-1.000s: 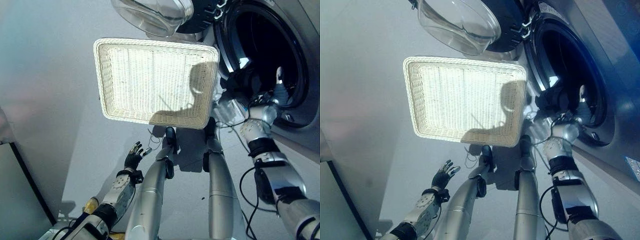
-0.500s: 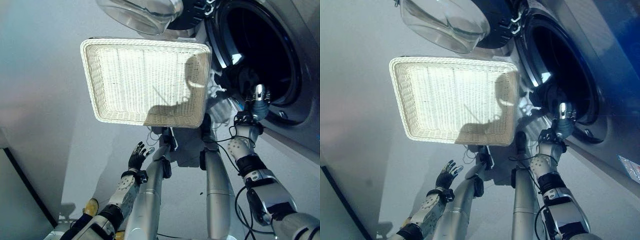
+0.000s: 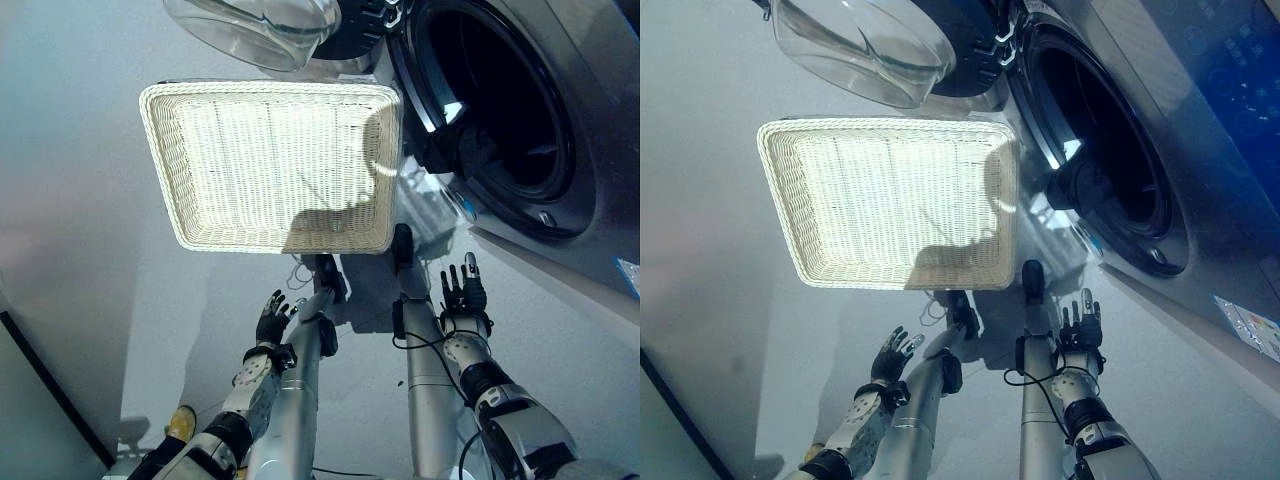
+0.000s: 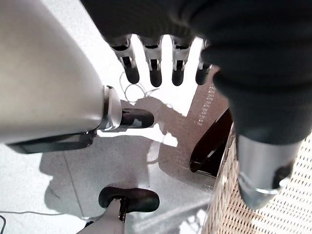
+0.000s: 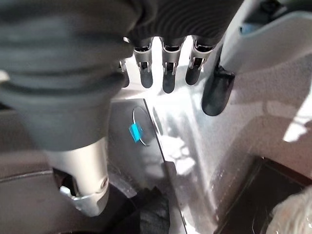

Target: Put the clothes into the washing machine.

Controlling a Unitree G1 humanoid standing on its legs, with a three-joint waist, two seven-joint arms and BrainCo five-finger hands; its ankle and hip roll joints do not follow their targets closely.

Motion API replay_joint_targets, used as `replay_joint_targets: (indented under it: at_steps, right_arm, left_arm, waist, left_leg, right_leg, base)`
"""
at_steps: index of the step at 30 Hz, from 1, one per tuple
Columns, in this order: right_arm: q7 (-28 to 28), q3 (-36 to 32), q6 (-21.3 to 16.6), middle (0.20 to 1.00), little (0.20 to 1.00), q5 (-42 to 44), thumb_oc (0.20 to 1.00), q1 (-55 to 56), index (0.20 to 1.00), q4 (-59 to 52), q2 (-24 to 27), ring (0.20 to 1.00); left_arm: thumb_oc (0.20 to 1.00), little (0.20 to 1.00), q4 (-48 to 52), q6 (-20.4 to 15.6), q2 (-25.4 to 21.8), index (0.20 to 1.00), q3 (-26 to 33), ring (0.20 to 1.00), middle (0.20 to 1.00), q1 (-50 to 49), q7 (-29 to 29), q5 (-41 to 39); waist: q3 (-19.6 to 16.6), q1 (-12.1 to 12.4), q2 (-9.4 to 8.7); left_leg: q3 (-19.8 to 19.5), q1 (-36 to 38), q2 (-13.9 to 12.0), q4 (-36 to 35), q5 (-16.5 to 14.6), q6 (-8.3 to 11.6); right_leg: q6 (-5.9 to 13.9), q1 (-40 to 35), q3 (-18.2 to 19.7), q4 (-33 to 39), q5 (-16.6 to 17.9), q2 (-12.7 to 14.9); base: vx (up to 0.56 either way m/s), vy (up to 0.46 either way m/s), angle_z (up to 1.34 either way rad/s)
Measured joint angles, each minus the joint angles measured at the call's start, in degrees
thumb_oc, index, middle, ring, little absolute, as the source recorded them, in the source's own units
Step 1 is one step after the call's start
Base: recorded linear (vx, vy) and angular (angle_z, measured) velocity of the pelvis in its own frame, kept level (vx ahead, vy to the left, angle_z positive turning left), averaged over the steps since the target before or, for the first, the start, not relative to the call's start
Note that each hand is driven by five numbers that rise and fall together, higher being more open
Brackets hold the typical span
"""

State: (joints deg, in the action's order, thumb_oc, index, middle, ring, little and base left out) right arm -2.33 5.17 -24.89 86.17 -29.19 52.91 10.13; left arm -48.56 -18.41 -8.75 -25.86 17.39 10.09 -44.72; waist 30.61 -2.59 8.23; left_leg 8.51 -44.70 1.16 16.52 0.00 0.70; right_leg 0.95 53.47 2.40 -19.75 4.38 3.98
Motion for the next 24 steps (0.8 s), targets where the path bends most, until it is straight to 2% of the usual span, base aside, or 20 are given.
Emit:
replay_joint_targets:
  at_steps: [6,8,11,15,19,24]
  right_arm:
    - [-0.18,-0.01,0.97,1.000,1.000,-0.88,1.000,-0.28,1.000,0.26,0.10,1.000]
    - [-0.96,-0.01,2.65,1.000,1.000,-2.61,1.000,-0.64,1.000,1.03,0.24,1.000]
    - [-2.50,-0.04,7.10,1.000,1.000,-6.45,1.000,-2.80,1.000,5.54,1.24,1.000]
    - [-2.95,-0.28,11.27,1.000,1.000,-9.84,1.000,-7.17,1.000,12.43,4.03,1.000]
    - [-3.26,-1.40,11.74,1.000,1.000,-13.46,1.000,-12.92,1.000,14.95,7.57,1.000]
    - [-4.07,-3.55,12.73,1.000,1.000,-12.86,1.000,-19.04,1.000,16.75,11.82,1.000]
  left_arm:
    - [1.000,1.000,0.00,-0.01,0.05,1.000,0.03,1.000,1.000,0.00,-0.01,-0.04]
    - [1.000,1.000,0.00,0.00,0.05,1.000,0.02,1.000,1.000,0.00,0.00,-0.04]
    - [1.000,1.000,-0.07,0.02,0.02,1.000,0.02,1.000,1.000,0.21,-0.12,-0.03]
    - [1.000,1.000,-0.64,0.04,-0.34,1.000,0.09,1.000,1.000,0.35,-0.79,-0.03]
    - [1.000,1.000,-1.21,0.08,-0.80,1.000,-0.02,1.000,1.000,1.44,-1.55,-0.06]
    - [1.000,1.000,-0.63,0.08,-1.99,1.000,-0.10,1.000,1.000,2.59,-1.60,-1.32]
  waist:
    - [0.00,0.41,0.00]
    - [0.00,0.42,0.00]
    - [0.00,0.62,0.00]
    - [-0.11,2.10,0.17]
    - [-0.18,3.52,0.28]
    - [-0.19,5.34,0.31]
  left_leg:
    - [-0.72,-0.36,-0.01,0.16,0.06,0.17]
    - [-1.07,-0.73,-0.05,0.48,0.06,0.18]
    - [-1.46,-1.10,-0.10,0.93,0.06,0.20]
    - [-1.89,-2.17,-0.20,1.82,-0.01,0.35]
    - [-2.94,-6.03,-0.27,4.06,-0.01,0.67]
    - [-4.20,-9.51,-0.63,5.93,0.05,1.46]
  right_leg:
    - [-0.06,-0.02,-0.65,-0.05,0.00,0.07]
    - [-0.11,0.00,-1.03,-0.05,0.00,0.10]
    - [-0.26,0.04,-1.43,-0.07,0.07,0.13]
    - [-0.45,0.86,-1.77,-0.75,-0.06,0.16]
    - [-1.06,4.34,-2.69,-3.10,-0.50,0.38]
    - [-1.98,7.56,-3.46,-5.73,-1.21,0.34]
  base:
    - [0.00,-0.008,0.04]
    - [0.00,-0.033,0.07]
    - [0.01,-0.034,0.04]
    - [0.02,-0.056,0.04]
    - [0.03,-0.073,0.10]
    - [0.02,-0.105,0.10]
